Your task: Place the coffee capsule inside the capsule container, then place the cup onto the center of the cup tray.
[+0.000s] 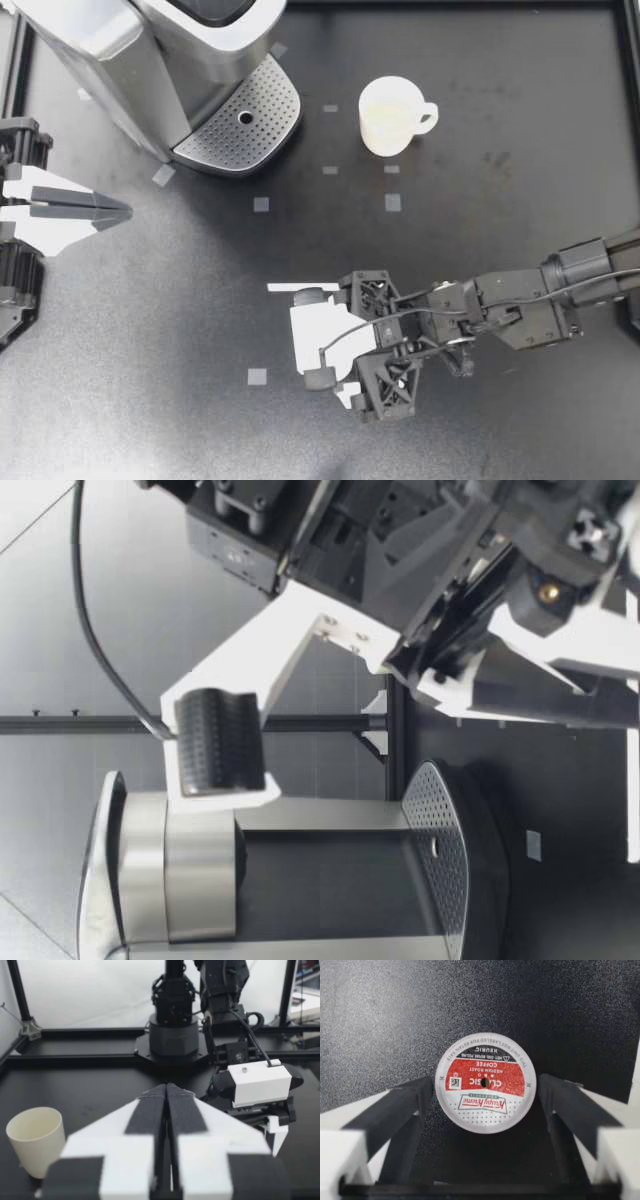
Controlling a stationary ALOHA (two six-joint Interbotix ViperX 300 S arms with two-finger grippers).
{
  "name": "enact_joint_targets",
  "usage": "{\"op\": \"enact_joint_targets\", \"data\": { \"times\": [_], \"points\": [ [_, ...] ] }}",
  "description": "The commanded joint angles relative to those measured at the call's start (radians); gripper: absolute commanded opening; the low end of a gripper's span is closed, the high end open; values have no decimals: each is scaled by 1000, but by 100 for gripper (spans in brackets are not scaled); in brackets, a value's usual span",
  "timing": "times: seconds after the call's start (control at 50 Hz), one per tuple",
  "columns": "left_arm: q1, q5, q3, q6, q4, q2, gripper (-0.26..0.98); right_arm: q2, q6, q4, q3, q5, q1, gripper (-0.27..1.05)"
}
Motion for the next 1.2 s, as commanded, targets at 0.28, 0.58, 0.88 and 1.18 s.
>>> {"op": "enact_joint_targets", "data": {
  "times": [0.28, 0.58, 0.88, 1.18],
  "points": [
    [3, -5, -11, 2, 2, 0, 5, 8, 5, 0, -44, 23, 5, 78],
    [3, -5, -11, 2, 2, 0, 5, 2, 6, -2, -55, 18, 5, 53],
    [3, -5, -11, 2, 2, 2, 5, -28, 17, 0, -46, -3, 2, 44],
    [28, 44, -86, -18, -5, 98, 5, -218, 141, 14, 98, -146, -49, 44]
  ]
}}
